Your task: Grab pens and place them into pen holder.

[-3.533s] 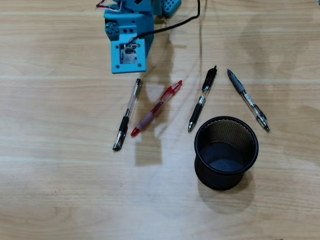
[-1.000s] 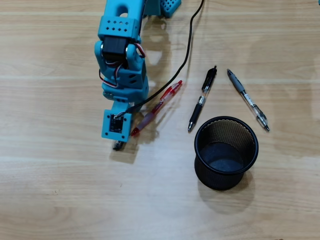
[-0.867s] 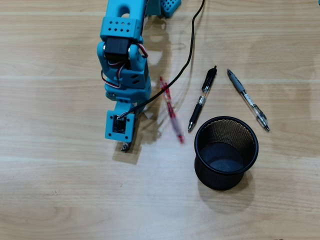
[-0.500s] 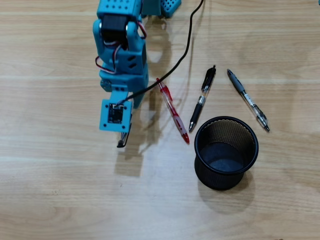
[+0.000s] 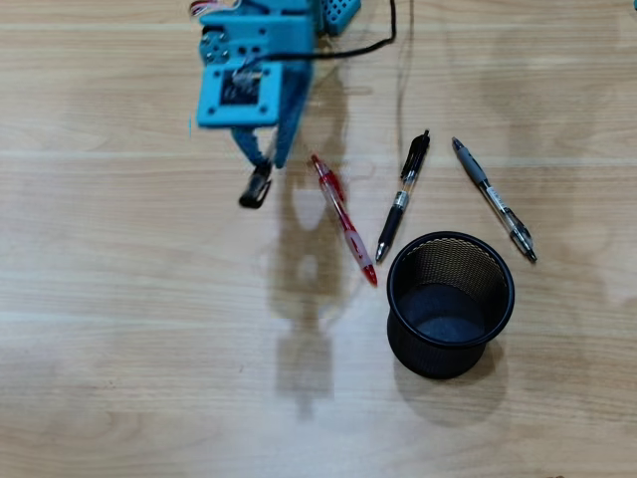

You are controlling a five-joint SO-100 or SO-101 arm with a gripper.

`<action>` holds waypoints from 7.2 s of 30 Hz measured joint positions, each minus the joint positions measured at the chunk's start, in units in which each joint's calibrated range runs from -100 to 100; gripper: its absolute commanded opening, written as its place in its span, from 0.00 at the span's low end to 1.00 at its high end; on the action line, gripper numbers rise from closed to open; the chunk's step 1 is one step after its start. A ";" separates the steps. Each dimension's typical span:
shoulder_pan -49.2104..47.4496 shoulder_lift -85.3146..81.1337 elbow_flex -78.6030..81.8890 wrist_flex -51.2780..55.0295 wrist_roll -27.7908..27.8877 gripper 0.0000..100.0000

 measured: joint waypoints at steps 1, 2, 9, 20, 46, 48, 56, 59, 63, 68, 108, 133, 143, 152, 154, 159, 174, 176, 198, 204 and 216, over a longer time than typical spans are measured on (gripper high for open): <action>-0.86 -0.51 0.00 -2.59 0.00 0.02; -1.91 -0.76 0.00 -5.27 0.00 0.02; -11.53 -0.93 0.00 -22.53 0.88 0.02; -18.20 3.14 0.09 -44.45 4.68 0.02; -18.58 18.10 27.24 -83.47 0.78 0.03; -18.20 18.10 27.60 -83.64 0.78 0.07; -18.10 18.10 27.68 -83.73 0.78 0.20; -18.10 18.10 27.68 -83.64 0.83 0.17; -18.10 14.61 27.86 -74.92 3.38 0.13; -16.39 4.16 28.48 -58.44 7.13 0.05; -8.38 0.42 26.80 3.88 12.28 0.24; -10.77 23.36 17.92 3.80 10.61 0.23; -10.29 24.38 16.77 3.63 10.66 0.07; -10.39 24.47 16.77 3.63 10.51 0.02; -10.39 24.47 16.77 3.63 10.51 0.02; -10.58 23.87 16.86 3.63 10.51 0.02; -5.91 11.55 20.67 8.20 10.56 0.02; -4.67 10.28 23.25 8.55 10.56 0.02; -5.24 6.12 28.39 -1.90 13.16 0.18; -6.86 13.93 20.32 -2.85 14.15 0.22; -6.77 26.59 5.77 -2.85 14.30 0.22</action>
